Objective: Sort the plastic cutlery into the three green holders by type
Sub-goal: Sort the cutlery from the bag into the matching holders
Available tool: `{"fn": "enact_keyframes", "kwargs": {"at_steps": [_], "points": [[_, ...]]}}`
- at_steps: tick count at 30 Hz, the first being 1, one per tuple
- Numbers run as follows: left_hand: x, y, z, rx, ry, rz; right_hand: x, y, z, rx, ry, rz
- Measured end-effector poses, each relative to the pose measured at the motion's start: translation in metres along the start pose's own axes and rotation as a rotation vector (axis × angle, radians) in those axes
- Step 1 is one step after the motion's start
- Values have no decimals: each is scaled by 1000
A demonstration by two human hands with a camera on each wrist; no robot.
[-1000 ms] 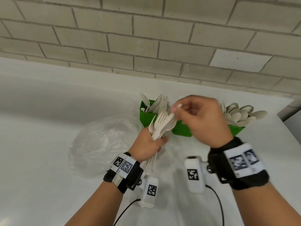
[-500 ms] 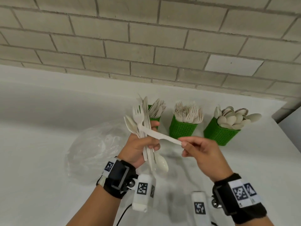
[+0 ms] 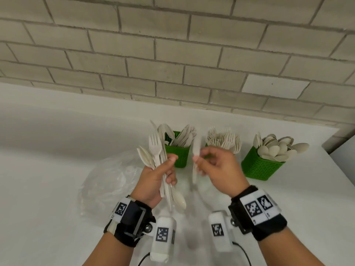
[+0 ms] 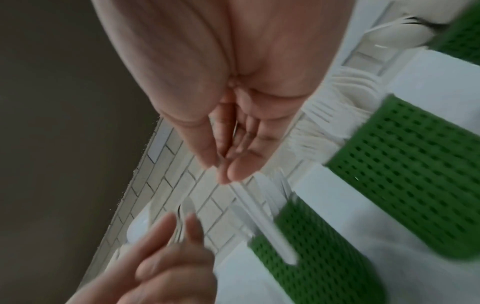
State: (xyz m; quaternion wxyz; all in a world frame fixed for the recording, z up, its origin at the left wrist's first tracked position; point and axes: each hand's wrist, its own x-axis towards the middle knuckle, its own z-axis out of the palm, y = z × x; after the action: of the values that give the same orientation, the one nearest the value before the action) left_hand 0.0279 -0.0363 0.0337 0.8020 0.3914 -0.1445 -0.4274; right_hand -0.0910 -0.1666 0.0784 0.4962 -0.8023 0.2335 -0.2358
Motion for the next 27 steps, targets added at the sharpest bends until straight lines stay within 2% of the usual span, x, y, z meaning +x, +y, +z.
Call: {"fn": "enact_keyframes", "kwargs": {"at_steps": [3, 8, 13, 17, 19, 22, 24, 27], "points": [[-1, 8, -5, -32, 31, -19, 32, -16, -8, -130, 129, -64], [-5, 15, -6, 18, -3, -10, 75, -21, 5, -61, 147, -28], [-4, 18, -9, 47, -11, -14, 86, -20, 17, -238, 145, -76], [-4, 21, -11, 78, -24, -37, 78, -27, 20, -293, 211, -150], [-4, 22, -8, 116, -46, -52, 68, -38, 21, -189, 123, -83], [-5, 21, -2, 180, -86, -85, 53, -44, 26, -91, -171, 45], [-6, 20, 0, 188, -106, -108, 48, -37, 27, -41, -179, 51], [-9, 18, 2, 134, -69, -106, 44, -26, 20, 148, -79, 100]]}}
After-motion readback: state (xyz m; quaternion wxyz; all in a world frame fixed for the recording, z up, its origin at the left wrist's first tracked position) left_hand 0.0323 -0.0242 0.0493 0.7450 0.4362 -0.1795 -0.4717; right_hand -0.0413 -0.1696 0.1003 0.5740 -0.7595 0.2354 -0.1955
